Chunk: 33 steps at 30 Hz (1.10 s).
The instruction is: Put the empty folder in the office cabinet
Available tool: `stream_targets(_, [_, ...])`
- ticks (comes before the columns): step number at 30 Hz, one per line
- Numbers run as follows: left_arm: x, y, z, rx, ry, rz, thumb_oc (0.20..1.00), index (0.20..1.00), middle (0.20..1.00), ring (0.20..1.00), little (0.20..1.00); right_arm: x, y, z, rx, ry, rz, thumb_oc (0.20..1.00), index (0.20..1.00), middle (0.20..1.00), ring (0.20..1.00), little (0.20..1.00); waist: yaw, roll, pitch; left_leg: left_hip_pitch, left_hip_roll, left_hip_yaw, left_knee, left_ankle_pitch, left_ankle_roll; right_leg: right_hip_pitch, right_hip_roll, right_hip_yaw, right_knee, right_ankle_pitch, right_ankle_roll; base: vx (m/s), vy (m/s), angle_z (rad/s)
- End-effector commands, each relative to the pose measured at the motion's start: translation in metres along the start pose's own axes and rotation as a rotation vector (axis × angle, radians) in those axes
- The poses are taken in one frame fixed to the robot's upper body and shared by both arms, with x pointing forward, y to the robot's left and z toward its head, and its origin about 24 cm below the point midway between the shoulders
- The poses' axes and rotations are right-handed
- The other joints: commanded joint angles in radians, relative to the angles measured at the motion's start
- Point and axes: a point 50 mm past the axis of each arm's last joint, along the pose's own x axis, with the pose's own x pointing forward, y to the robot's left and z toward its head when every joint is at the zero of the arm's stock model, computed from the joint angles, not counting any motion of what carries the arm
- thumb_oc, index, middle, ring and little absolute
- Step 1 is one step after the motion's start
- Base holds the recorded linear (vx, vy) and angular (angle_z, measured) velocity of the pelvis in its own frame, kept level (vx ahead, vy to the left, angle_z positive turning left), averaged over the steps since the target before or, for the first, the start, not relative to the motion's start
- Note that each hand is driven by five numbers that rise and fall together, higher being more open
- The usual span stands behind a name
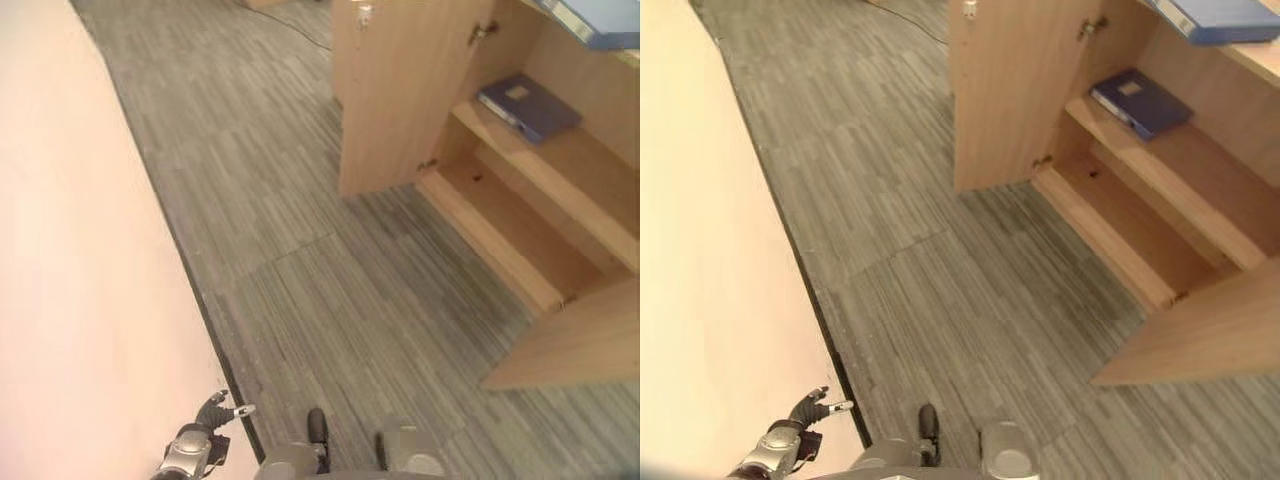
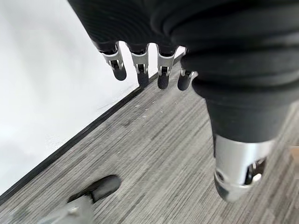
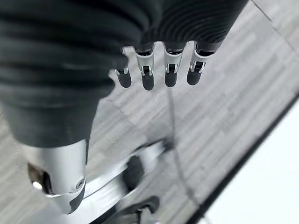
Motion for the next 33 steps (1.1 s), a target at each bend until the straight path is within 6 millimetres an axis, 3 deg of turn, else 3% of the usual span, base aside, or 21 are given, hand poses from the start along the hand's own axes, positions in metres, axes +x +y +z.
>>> stream_targets(1, [0.001, 0.005, 0.008, 0.046, -0.044, -0.002, 1.000, 1.000, 1.000, 1.000, 1.000, 0.000, -0.008, 0.017, 0.057, -0.072, -0.021, 1.000, 1.000, 1.000, 1.000, 1.000, -0.032, -0.007, 0.009, -0.030, 0.068, 0.107, 0.020, 0.031, -0.130, 0.111, -0.034, 0.015, -0.259, 0.132, 0.040, 0.32, -0.012, 0.16])
stream_targets(6, [0.001, -0.004, 0.008, 0.041, -0.048, -0.019, 1.000, 1.000, 1.000, 1.000, 1.000, 0.000, -0.002, 0.032, 0.016, -0.115, -0.012, 1.000, 1.000, 1.000, 1.000, 1.000, -0.063, -0.014, 0.012, 0.082, 0.052, 0.132, 0.013, -0.047, -0.130, 0.056, -0.077, -0.076, -0.425, 0.245, 0.056, 0.33, -0.041, -0.10])
stream_targets(10, [0.000, -0.004, 0.004, 0.026, -0.041, -0.016, 1.000, 1.000, 1.000, 1.000, 1.000, 0.000, -0.002, 0.037, -0.003, -0.123, -0.015, 1.000, 1.000, 1.000, 1.000, 1.000, -0.059, -0.009, 0.015, 0.128, 0.061, 0.151, 0.021, -0.084, -0.134, 0.020, -0.107, -0.112, -0.455, 0.271, 0.062, 0.26, -0.083, -0.40])
stream_targets(11, [-0.001, -0.005, 0.000, 0.027, -0.030, -0.020, 1.000, 1.000, 1.000, 1.000, 1.000, 0.000, -0.003, 0.039, -0.015, -0.126, -0.018, 1.000, 1.000, 1.000, 1.000, 1.000, -0.062, -0.010, 0.011, 0.161, 0.068, 0.174, 0.042, -0.118, -0.143, 0.005, -0.139, -0.156, -0.459, 0.286, 0.062, 0.21, -0.076, -0.45])
stream_targets(15, [-0.004, -0.012, -0.010, 0.043, 0.001, -0.047, 1.000, 1.000, 1.000, 1.000, 1.000, 0.000, -0.011, 0.036, -0.007, -0.119, -0.038, 1.000, 1.000, 1.000, 1.000, 1.000, -0.068, -0.011, -0.024, 0.199, 0.075, 0.205, 0.107, -0.171, -0.157, 0.060, -0.144, -0.182, -0.494, 0.299, 0.045, 0.36, -0.117, -0.21])
stream_targets(16, [-0.005, -0.015, -0.013, 0.042, 0.009, -0.055, 1.000, 1.000, 1.000, 1.000, 1.000, -0.001, -0.016, 0.036, -0.004, -0.115, -0.046, 1.000, 1.000, 1.000, 1.000, 1.000, -0.072, 0.003, -0.026, 0.211, 0.097, 0.216, 0.138, -0.173, -0.172, 0.077, -0.128, -0.171, -0.491, 0.294, 0.037, 0.33, -0.163, -0.57])
stream_targets(17, [-0.005, -0.017, -0.012, 0.036, 0.009, -0.059, 1.000, 1.000, 1.000, 1.000, 1.000, -0.001, -0.021, 0.035, 0.002, -0.110, -0.060, 1.000, 1.000, 1.000, 1.000, 1.000, -0.083, 0.020, -0.026, 0.204, 0.130, 0.211, 0.214, -0.128, -0.201, 0.097, -0.100, -0.147, -0.482, 0.278, 0.012, 0.32, -0.169, -0.69])
stream_targets(18, [-0.005, -0.017, -0.012, 0.036, 0.009, -0.058, 1.000, 1.000, 1.000, 1.000, 1.000, -0.001, -0.021, 0.035, 0.001, -0.111, -0.059, 1.000, 1.000, 1.000, 1.000, 1.000, -0.085, 0.016, -0.029, 0.200, 0.126, 0.209, 0.212, -0.122, -0.201, 0.093, -0.104, -0.148, -0.483, 0.280, 0.010, 0.43, -0.226, -0.47])
stream_targets(19, [-0.004, -0.020, -0.011, 0.019, 0.007, -0.059, 1.000, 1.000, 1.000, 1.000, 1.000, -0.002, -0.025, 0.040, 0.014, -0.123, -0.068, 1.000, 1.000, 1.000, 1.000, 1.000, -0.093, 0.042, -0.030, 0.191, 0.168, 0.201, 0.307, -0.042, -0.233, 0.123, -0.057, -0.122, -0.479, 0.244, -0.025, 0.32, -0.179, -0.29])
stream_targets(20, [-0.004, -0.020, -0.011, 0.012, 0.005, -0.057, 1.000, 1.000, 1.000, 1.000, 1.000, -0.002, -0.026, 0.043, 0.023, -0.131, -0.072, 1.000, 1.000, 1.000, 1.000, 1.000, -0.093, 0.043, -0.028, 0.172, 0.187, 0.195, 0.373, 0.007, -0.244, 0.142, -0.047, -0.116, -0.480, 0.228, -0.041, 0.43, -0.267, -0.30])
stream_targets(21, [-0.004, -0.019, -0.008, 0.005, -0.003, -0.055, 1.000, 1.000, 1.000, 1.000, 1.000, -0.003, -0.029, 0.048, 0.038, -0.149, -0.079, 1.000, 1.000, 1.000, 1.000, 1.000, -0.091, 0.035, -0.017, 0.127, 0.202, 0.179, 0.490, 0.083, -0.268, 0.165, -0.040, -0.106, -0.477, 0.212, -0.063, 0.27, -0.227, -0.46])
stream_targets(23, [-0.003, -0.017, -0.002, -0.007, -0.026, -0.046, 1.000, 1.000, 1.000, 1.000, 1.000, -0.004, -0.030, 0.062, 0.074, -0.200, -0.081, 1.000, 1.000, 1.000, 1.000, 1.000, -0.084, 0.008, -0.003, 0.068, 0.202, 0.148, 0.649, 0.139, -0.275, 0.198, -0.040, -0.076, -0.474, 0.187, -0.092, 0.22, -0.181, -0.54])
stream_targets(26, [-0.002, -0.015, 0.002, -0.020, -0.038, -0.028, 1.000, 1.000, 1.000, 1.000, 1.000, -0.006, -0.030, 0.077, 0.114, -0.252, -0.077, 1.000, 1.000, 1.000, 1.000, 1.000, -0.074, -0.022, 0.004, 0.015, 0.179, 0.134, 0.726, 0.130, -0.257, 0.220, -0.050, -0.033, -0.476, 0.174, -0.100, 0.20, -0.102, -0.73])
stream_targets(28, [-0.002, -0.016, 0.008, -0.033, -0.074, -0.033, 1.000, 1.000, 1.000, 1.000, 1.000, -0.008, -0.030, 0.091, 0.138, -0.306, -0.069, 1.000, 1.000, 1.000, 1.000, 1.000, -0.048, -0.039, 0.001, -0.067, 0.174, 0.126, 0.714, 0.103, -0.231, 0.272, -0.059, 0.033, -0.487, 0.154, -0.090, 0.34, -0.013, -0.78])
stream_targets(29, [-0.002, -0.016, 0.008, -0.032, -0.074, -0.033, 1.000, 1.000, 1.000, 1.000, 1.000, -0.008, -0.030, 0.090, 0.138, -0.306, -0.070, 1.000, 1.000, 1.000, 1.000, 1.000, -0.045, -0.036, 0.004, -0.065, 0.178, 0.128, 0.719, 0.098, -0.231, 0.274, -0.056, 0.036, -0.487, 0.153, -0.090, 0.38, 0.106, -0.69])
stream_targets(33, [-0.002, -0.015, 0.017, -0.019, -0.130, -0.037, 1.000, 1.000, 1.000, 1.000, 1.000, -0.015, -0.027, 0.113, 0.157, -0.429, -0.032, 1.000, 1.000, 1.000, 1.000, 1.000, -0.009, -0.015, 0.008, -0.112, 0.236, 0.077, 0.364, 0.101, -0.220, 0.340, -0.067, 0.103, -0.501, 0.124, -0.040, 0.33, 0.198, -0.74])
